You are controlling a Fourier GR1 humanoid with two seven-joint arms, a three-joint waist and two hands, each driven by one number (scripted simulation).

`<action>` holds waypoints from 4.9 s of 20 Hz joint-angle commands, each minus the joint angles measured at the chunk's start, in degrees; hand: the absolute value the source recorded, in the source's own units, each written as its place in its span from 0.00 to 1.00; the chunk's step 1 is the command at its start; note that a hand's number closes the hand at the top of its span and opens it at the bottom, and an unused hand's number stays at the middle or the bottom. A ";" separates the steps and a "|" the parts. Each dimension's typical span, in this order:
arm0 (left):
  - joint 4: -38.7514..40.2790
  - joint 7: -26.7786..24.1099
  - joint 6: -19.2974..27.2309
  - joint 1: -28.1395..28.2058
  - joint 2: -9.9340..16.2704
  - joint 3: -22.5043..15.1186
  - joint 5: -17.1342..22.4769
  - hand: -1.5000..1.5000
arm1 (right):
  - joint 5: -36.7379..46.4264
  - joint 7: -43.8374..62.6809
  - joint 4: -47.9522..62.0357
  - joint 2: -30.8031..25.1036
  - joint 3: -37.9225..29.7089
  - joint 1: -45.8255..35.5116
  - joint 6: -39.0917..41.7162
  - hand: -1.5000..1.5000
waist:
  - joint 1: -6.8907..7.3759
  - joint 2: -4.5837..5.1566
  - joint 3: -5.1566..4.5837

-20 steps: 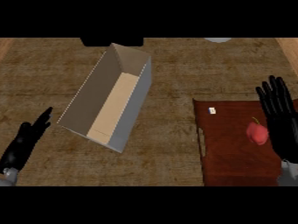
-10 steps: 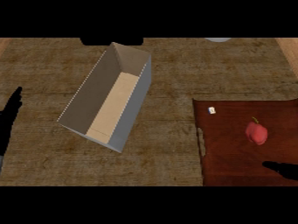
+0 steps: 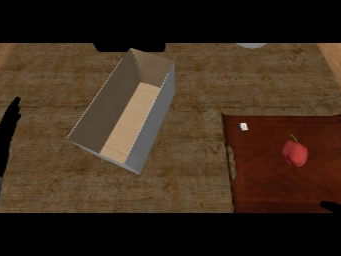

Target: Pick the bell pepper from the tray and place it in the cardboard box

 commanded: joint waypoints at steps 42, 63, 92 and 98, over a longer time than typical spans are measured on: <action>-2.46 0.32 -7.80 1.78 -10.31 11.56 -12.63 0.50 | 39.74 38.74 -15.36 -0.95 9.81 -11.23 12.97 0.00 | -0.27 -0.17 -0.12; -0.43 -0.50 -11.19 0.21 -12.97 15.35 -15.85 0.50 | 54.85 45.16 -8.69 6.64 9.11 -15.18 3.13 1.00 | -0.05 -0.10 -0.10; -2.48 1.23 -13.67 -0.06 -13.00 17.04 -17.09 0.50 | 54.69 32.12 -12.54 16.30 12.31 -43.86 3.07 1.00 | -0.04 -0.19 -0.13; -3.96 0.31 -13.80 2.37 -13.76 17.46 -17.02 0.50 | 50.36 39.90 -19.15 22.26 13.67 -45.33 12.79 1.00 | -0.04 -0.30 -0.13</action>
